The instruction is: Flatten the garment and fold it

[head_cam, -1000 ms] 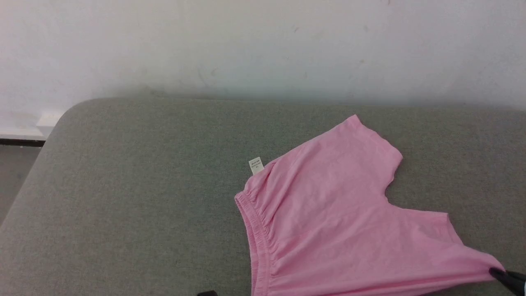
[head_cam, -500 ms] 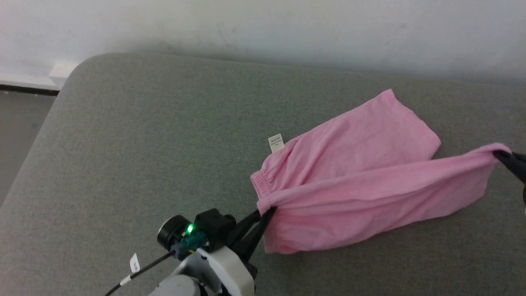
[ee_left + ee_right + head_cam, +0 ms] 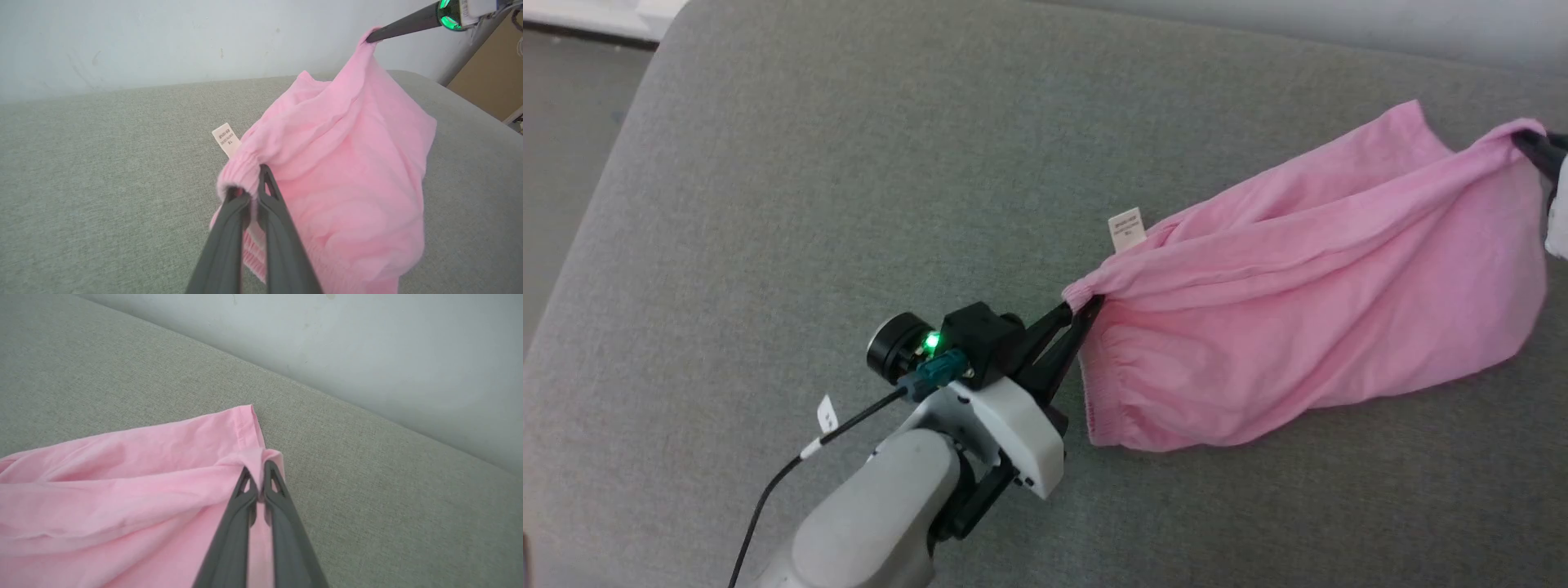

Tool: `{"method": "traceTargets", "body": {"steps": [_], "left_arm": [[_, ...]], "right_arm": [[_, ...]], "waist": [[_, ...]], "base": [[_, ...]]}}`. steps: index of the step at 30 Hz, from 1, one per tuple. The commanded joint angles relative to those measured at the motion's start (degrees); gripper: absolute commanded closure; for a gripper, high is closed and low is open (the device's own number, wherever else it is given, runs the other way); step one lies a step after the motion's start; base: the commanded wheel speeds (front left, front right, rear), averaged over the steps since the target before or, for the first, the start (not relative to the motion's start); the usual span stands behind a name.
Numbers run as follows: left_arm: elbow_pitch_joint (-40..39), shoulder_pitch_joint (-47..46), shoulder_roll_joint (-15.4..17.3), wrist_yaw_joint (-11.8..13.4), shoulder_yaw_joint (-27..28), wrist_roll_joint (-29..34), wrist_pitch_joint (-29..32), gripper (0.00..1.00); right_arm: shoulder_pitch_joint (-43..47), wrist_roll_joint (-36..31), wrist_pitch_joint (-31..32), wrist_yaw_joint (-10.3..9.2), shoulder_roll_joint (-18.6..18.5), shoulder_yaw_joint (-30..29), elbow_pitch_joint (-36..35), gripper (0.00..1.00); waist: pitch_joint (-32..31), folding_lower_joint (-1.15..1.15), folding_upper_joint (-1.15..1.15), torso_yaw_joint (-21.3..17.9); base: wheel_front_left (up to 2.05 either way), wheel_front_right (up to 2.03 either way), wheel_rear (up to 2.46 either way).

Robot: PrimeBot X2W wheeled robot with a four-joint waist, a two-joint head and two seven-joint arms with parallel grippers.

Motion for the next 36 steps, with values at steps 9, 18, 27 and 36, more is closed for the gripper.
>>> {"method": "traceTargets", "body": {"steps": [9, 18, 27, 36], "left_arm": [[7.33, -5.38, -4.33, -0.52, -0.05, 0.77, -3.42, 1.0], [13.39, -7.24, -6.92, -0.83, -0.65, 0.89, -5.84, 0.0], [13.0, -3.28, -5.05, 1.46, 2.9, -0.74, -8.47, 0.0], [4.42, 5.85, -2.04, 7.56, 11.03, -3.17, -9.33, 0.0]], "right_arm": [[-9.04, -2.08, -6.31, -0.08, -0.72, 6.39, 12.09, 1.0], [-12.88, -2.35, -15.45, -0.08, 0.53, 9.88, 21.93, 0.0], [-11.32, 0.78, -25.37, -0.08, 1.77, 14.23, 25.0, 0.0], [-4.06, 1.67, -44.07, -0.08, 0.73, 17.14, 18.53, 0.0]], "waist": [[5.29, -0.02, 0.0, 4.71], [4.72, -0.02, 0.0, 4.58], [-3.29, -0.02, 0.0, 1.99], [-11.9, -0.02, 0.0, -2.14]], "base": [[0.0, 0.0, 0.0], [0.0, 0.0, 0.0], [0.0, 0.0, 0.0], [0.0, 0.0, 0.0]]}}
